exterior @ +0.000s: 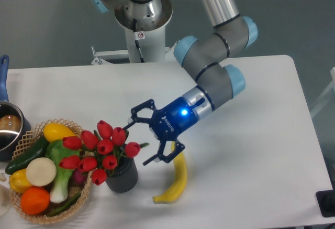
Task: Insert the flowers into the vase
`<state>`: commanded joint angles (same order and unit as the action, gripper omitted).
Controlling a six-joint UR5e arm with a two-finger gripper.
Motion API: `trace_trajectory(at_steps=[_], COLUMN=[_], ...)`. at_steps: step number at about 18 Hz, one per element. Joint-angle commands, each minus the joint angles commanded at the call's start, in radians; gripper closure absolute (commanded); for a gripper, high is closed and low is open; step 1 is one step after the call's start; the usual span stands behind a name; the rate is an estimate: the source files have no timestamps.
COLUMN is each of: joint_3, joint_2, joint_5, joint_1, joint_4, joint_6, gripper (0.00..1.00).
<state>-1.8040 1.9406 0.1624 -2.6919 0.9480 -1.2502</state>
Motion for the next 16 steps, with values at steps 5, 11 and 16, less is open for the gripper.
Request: trace_trajectory(at_steps=[5, 11, 16], joint_3=[0.047, 0.124, 0.187], joint_2=[-0.049, -0.086, -0.101], joint_5=[0.13, 0.437, 0.808], joint_1=[-0.094, -0.141, -0.137], joint_4=[0.0, -0.002, 0.002], joint_6=[-0.002, -0.066, -0.071], gripper=[0.0, 0.0, 0.0])
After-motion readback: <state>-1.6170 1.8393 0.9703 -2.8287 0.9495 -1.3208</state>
